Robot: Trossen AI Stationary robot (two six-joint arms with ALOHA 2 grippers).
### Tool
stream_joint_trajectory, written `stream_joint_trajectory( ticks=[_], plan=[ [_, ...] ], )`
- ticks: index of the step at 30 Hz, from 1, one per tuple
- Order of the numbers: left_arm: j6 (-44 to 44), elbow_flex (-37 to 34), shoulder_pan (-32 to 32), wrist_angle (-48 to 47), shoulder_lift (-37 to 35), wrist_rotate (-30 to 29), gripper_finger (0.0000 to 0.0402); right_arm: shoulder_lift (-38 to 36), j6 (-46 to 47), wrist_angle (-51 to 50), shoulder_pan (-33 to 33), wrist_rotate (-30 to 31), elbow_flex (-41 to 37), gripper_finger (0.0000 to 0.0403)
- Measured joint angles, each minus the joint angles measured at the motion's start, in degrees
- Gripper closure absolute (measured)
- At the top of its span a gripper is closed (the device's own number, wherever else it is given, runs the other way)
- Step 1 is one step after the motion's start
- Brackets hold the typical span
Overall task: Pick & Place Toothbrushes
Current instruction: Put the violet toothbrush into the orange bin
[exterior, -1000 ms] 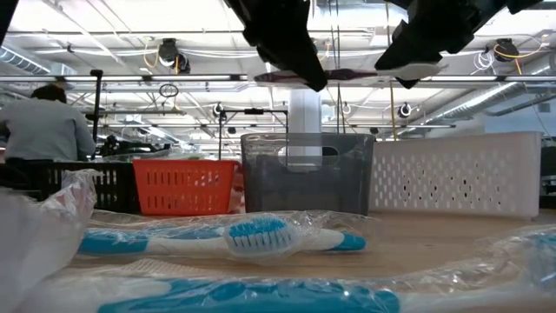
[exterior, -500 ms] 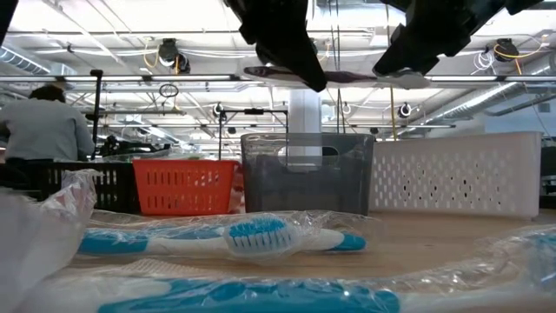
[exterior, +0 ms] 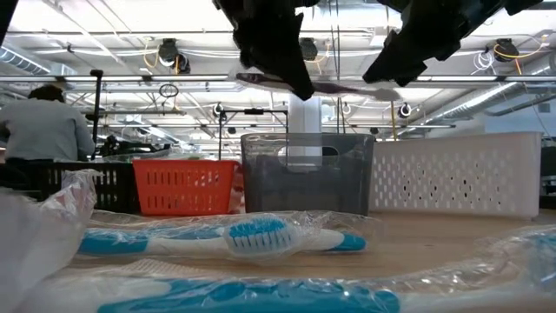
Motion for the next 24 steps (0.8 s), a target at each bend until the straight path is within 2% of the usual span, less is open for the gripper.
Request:
stream_joint_trajectory(
  ticks=[6,9,14,20,24],
  plan=[
    [-7.12,-0.05,0.52,-7.46,0.00,-7.33,0.0391,-2.19,-0.32,-0.32,0.10,0.14,0.00,0.0304],
    [-11.93,-0.56,0.73,-12.24,-0.59,-10.21,0.0391,-3.64,-0.68,-0.59,0.06,0.57,0.00,0.0304],
    [-18.03,-2.58,0.87,-12.98,-3.00,-13.48,0.0391,-4.74,-1.33,-0.80,0.11,0.59,0.00,0.0312],
    [-28.72,-11.79,-0.18,-11.11,-8.44,-16.88,0.0391,-4.90,-1.74,-2.44,0.13,0.53,-0.02,0.0316],
    [-35.25,-20.97,-1.25,-2.41,-13.49,-18.93,0.0391,-4.88,-1.77,-3.10,0.11,0.67,-0.02,0.0317]
  ],
)
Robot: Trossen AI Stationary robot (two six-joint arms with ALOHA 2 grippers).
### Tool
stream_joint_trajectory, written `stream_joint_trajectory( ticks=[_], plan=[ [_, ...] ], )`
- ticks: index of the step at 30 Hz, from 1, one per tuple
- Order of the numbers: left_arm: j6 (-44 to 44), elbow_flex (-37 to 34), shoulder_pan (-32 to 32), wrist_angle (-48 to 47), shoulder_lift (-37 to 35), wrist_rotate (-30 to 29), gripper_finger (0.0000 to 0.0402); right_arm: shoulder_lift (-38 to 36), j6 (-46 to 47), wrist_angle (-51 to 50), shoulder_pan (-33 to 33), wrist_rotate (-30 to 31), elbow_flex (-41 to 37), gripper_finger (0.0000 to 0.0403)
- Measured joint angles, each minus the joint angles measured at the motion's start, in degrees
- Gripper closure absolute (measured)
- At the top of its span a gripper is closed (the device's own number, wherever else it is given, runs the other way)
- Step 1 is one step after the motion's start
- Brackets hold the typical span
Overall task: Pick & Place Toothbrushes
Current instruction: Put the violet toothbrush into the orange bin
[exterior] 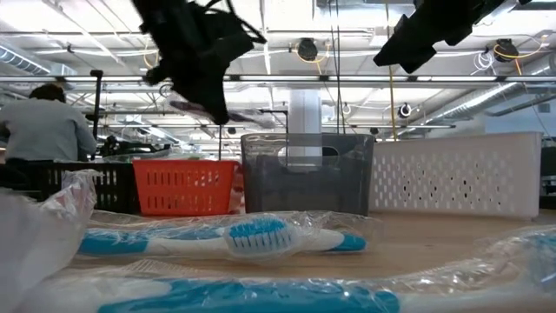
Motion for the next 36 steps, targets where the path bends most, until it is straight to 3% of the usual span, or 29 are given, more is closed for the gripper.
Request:
stream_joint_trajectory(
  ticks=[7,12,25,36],
  plan=[
    [-4.11,-14.62,-1.57,23.33,-4.63,-1.51,0.0391,0.00,-1.45,0.44,-0.04,0.30,-0.04,0.0317],
    [-10.07,-20.20,-2.36,29.72,-4.18,-1.77,0.0392,0.00,-1.45,0.44,-0.04,0.35,-0.04,0.0317],
    [-20.00,-21.98,-6.93,29.43,-4.06,-11.97,0.0391,0.00,-2.52,0.44,-0.04,0.32,-0.04,0.0316],
    [-20.60,-21.98,-7.44,28.18,-4.04,-12.53,0.0384,0.00,-2.94,0.44,-0.04,0.22,-0.04,0.0316]
  ],
)
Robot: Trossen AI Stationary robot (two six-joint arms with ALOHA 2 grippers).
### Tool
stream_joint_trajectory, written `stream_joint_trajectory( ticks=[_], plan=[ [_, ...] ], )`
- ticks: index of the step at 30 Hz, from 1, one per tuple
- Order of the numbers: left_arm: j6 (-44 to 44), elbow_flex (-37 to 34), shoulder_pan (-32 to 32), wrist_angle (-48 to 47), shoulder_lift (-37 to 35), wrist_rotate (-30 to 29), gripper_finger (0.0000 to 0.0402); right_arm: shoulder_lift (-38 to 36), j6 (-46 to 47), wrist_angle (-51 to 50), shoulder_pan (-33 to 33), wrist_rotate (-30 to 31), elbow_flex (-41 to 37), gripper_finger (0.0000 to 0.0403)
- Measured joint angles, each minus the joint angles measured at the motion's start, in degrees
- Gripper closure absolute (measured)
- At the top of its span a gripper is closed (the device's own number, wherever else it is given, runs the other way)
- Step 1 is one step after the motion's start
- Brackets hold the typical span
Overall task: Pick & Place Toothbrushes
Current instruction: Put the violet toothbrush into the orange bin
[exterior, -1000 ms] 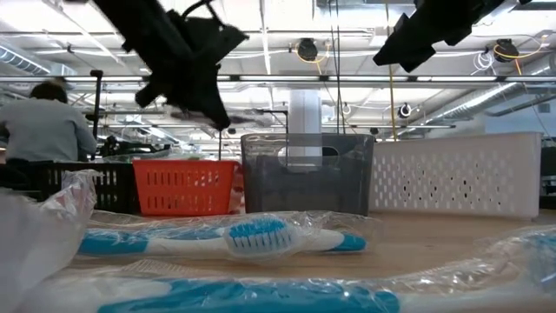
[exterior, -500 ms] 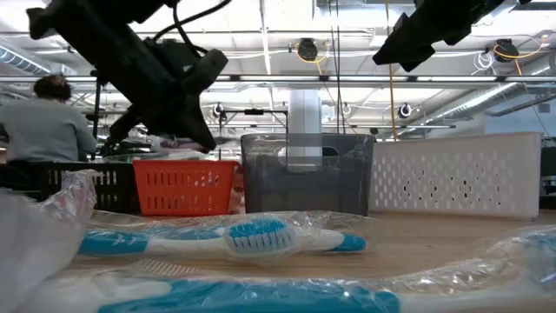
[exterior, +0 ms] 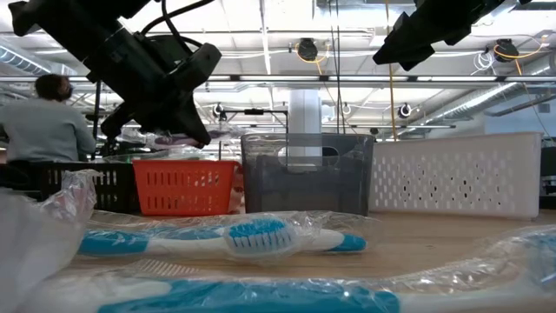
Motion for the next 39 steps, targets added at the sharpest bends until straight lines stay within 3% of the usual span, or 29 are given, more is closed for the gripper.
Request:
stream_joint_trajectory(
  ticks=[4,16,28,34,39],
  plan=[
    [0.88,0.00,0.00,0.01,0.00,0.03,0.0376,0.00,0.00,0.00,0.00,0.00,0.00,0.0316],
    [1.27,0.00,1.16,0.01,0.04,0.44,0.0301,0.00,0.00,0.00,0.00,0.00,0.00,0.0316],
    [3.91,0.00,0.62,-1.20,-1.09,1.22,0.0293,0.00,0.00,0.00,0.00,0.00,0.00,0.0316],
    [-2.09,0.00,-0.85,-13.83,-6.46,7.16,0.0293,0.00,0.00,-0.04,0.00,0.00,0.00,0.0316],
    [-12.72,0.00,-2.96,-29.52,-11.86,12.20,0.0293,0.00,0.00,-0.31,0.00,-0.02,0.00,0.0316]
  ],
)
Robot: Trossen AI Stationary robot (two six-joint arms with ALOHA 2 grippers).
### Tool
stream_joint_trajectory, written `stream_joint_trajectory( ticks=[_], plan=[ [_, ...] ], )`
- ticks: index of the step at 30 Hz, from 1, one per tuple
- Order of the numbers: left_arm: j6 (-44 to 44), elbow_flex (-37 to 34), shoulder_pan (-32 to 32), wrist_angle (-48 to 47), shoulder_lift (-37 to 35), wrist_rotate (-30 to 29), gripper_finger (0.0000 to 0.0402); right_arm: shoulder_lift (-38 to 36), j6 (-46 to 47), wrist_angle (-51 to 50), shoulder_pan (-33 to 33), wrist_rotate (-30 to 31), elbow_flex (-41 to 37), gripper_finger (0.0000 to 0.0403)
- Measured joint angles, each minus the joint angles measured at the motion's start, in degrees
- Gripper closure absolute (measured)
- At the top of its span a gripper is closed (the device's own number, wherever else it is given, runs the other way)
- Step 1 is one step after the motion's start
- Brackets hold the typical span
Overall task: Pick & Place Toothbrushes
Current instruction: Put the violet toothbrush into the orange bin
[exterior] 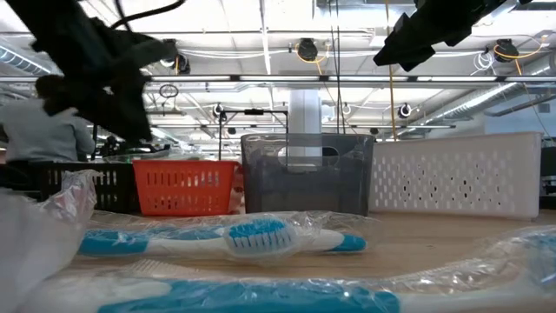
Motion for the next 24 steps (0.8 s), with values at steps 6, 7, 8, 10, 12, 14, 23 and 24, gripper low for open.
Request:
stream_joint_trajectory(
  ticks=[6,7,8,10,12,14,23,24],
  plan=[
    [-14.09,0.00,-2.30,-18.17,-3.30,8.84,0.0293,0.00,0.00,-0.13,0.00,0.00,0.00,0.0316],
    [-15.60,0.00,-2.68,-20.23,-3.57,10.54,0.0293,0.00,0.00,-0.11,0.00,0.00,0.00,0.0316],
    [-16.91,0.00,-3.08,-22.03,-3.68,12.09,0.0293,0.00,0.00,-0.13,0.00,0.00,0.00,0.0316],
    [-19.18,0.00,-3.71,-24.71,-3.66,15.03,0.0293,0.00,0.00,-0.13,0.00,0.00,0.00,0.0316],
    [-20.81,0.00,-4.13,-27.20,-3.66,17.83,0.0293,0.00,0.00,-0.13,-0.02,0.00,0.00,0.0316],
    [-22.00,0.00,-4.48,-29.16,-3.65,19.94,0.0293,0.00,0.00,-0.13,-0.04,0.00,0.00,0.0316],
    [-27.31,0.00,-5.16,-37.93,-3.64,27.09,0.0293,0.00,0.00,-0.12,-0.04,0.00,0.00,0.0316],
    [-28.10,0.00,-5.17,-39.15,-3.64,28.39,0.0293,0.00,0.00,-0.13,-0.04,0.00,0.00,0.0316]
  ],
)
